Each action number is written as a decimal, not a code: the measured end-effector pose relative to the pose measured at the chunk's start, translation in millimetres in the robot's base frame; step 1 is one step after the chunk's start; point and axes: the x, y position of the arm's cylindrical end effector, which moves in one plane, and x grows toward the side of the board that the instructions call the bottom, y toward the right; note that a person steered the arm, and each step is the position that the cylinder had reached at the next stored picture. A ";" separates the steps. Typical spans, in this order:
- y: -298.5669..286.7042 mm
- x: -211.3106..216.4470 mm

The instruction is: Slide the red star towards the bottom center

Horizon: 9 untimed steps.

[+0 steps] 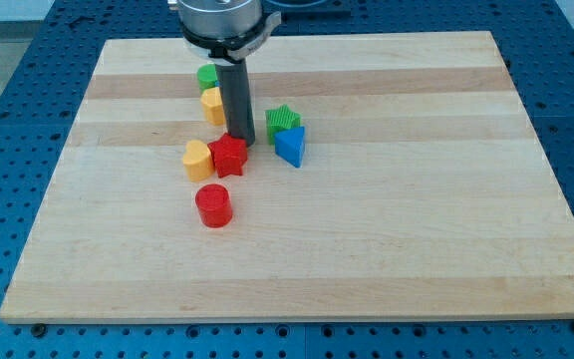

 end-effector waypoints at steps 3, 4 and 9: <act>-35.1 -4.0; -27.5 12.0; 30.3 81.4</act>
